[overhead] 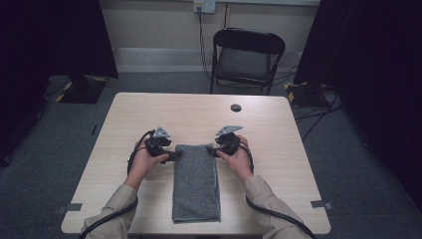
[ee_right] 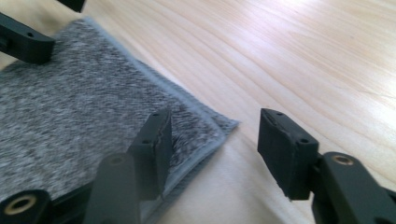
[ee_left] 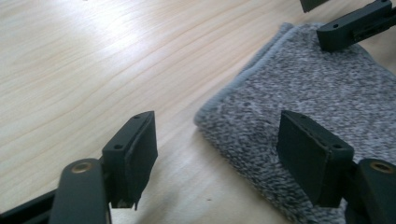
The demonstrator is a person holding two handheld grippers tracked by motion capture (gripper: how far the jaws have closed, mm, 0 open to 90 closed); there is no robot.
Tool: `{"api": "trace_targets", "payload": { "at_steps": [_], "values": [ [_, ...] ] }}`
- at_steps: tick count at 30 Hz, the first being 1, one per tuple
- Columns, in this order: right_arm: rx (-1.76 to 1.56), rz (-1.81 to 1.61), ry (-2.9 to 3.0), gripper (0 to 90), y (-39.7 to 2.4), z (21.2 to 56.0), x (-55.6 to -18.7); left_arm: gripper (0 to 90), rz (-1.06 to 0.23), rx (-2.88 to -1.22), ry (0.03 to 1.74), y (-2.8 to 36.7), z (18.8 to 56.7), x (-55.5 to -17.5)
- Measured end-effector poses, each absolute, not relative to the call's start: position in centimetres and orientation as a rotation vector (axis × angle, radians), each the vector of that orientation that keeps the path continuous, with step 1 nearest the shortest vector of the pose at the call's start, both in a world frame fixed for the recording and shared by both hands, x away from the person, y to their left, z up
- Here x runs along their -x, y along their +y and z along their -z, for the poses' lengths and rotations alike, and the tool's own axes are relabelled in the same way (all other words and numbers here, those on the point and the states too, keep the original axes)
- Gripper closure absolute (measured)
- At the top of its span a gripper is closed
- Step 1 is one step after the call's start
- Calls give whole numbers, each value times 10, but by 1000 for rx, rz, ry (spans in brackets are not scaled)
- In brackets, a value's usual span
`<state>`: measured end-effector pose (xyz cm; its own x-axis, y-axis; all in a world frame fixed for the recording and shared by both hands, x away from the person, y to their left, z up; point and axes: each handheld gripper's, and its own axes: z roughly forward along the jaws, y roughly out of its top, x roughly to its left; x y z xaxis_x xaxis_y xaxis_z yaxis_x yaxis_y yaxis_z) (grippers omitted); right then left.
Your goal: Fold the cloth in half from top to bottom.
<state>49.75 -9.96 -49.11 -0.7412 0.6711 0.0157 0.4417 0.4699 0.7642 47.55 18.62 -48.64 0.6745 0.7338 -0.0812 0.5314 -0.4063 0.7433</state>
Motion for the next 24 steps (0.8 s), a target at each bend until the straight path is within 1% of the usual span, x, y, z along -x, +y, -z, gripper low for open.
{"api": "trace_targets", "payload": {
  "at_steps": [2, 4, 6, 8, 9, 11, 13, 18, 20, 21, 23, 24],
  "values": [
    [-979, -1122, 2450, 496, -100, 494, -501, 308, -331, -2112, 977, 186, 487, -478],
    [-964, -1121, 2464, 514, -100, 497, -502, 344, -360, -2126, 993, 186, 486, -481],
    [-954, -1145, 2458, 565, -101, 499, -502, 355, -349, -2112, 997, 187, 487, -483],
    [-952, -1149, 2464, 600, -101, 498, -503, 370, -365, -2147, 988, 186, 488, -484],
    [-955, -1152, 2464, 629, -102, 498, -503, 398, -373, -2175, 986, 186, 490, -484],
    [-943, -1147, 2473, 670, -102, 498, -503, 415, -366, -2155, 999, 186, 493, -484],
    [-930, -1147, 2482, 731, -101, 497, -501, 446, -380, -2161, 987, 185, 493, -484],
    [-933, -1152, 2486, 823, -99, 498, -497, 578, -363, -2182, 937, 181, 491, -482],
    [-937, -1156, 2487, 833, -99, 498, -496, 656, -360, -2193, 922, 180, 491, -481],
    [-938, -1156, 2491, 845, -99, 497, -496, 665, -360, -2200, 909, 179, 490, -480],
    [-939, -1159, 2492, 856, -99, 498, -495, 733, -358, -2212, 896, 177, 490, -479],
    [-942, -1162, 2491, 863, -99, 498, -494, 753, -357, -2215, 894, 176, 489, -478]
  ]
}}
